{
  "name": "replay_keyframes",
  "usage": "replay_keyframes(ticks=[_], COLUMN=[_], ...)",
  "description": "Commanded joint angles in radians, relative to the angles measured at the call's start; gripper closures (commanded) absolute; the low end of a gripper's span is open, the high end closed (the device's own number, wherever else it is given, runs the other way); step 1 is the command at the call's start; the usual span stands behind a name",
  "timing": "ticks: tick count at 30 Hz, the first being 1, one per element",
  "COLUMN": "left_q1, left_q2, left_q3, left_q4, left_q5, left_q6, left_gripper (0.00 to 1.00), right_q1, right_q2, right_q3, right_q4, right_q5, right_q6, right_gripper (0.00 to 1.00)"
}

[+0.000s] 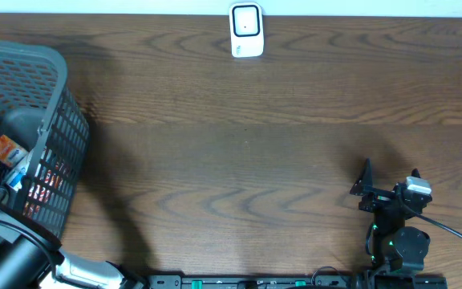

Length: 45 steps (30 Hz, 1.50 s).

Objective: Scan the item barcode
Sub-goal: 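Carry the green container with the left gripper and set it mid-table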

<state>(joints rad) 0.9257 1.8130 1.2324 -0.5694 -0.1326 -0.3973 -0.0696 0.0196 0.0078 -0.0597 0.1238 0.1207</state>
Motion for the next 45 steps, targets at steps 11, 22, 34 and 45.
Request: replay_keyframes(ticks=[11,22,34,45], left_q1=[-0.013,-0.69,-1.282,-1.521], left_q2=[-0.678,-0.812,-0.393,0.018], left_q3=[0.027,0.026,0.026,0.026], left_q4=[0.007,0.08,-0.008,0.082], left_q5=[0.698,0.744,0.209,0.143], left_q6=[-0.245,-0.318,-0.314,0.039], left_gripper=[0.41,0.4,0.4,0.4], right_q1=[0.006,0.006,0.006,0.006], right_q2=[0.0,0.0,0.0,0.0], right_q3=[-0.002,-0.002,-0.002,-0.002], right_q4=[-0.003,-0.003,-0.003,-0.003], right_q5=[-0.002,-0.002,-0.002,-0.002], right_q6=[-0.014,-0.014,-0.014,-0.014], right_gripper=[0.01,0.01,0.01,0.01])
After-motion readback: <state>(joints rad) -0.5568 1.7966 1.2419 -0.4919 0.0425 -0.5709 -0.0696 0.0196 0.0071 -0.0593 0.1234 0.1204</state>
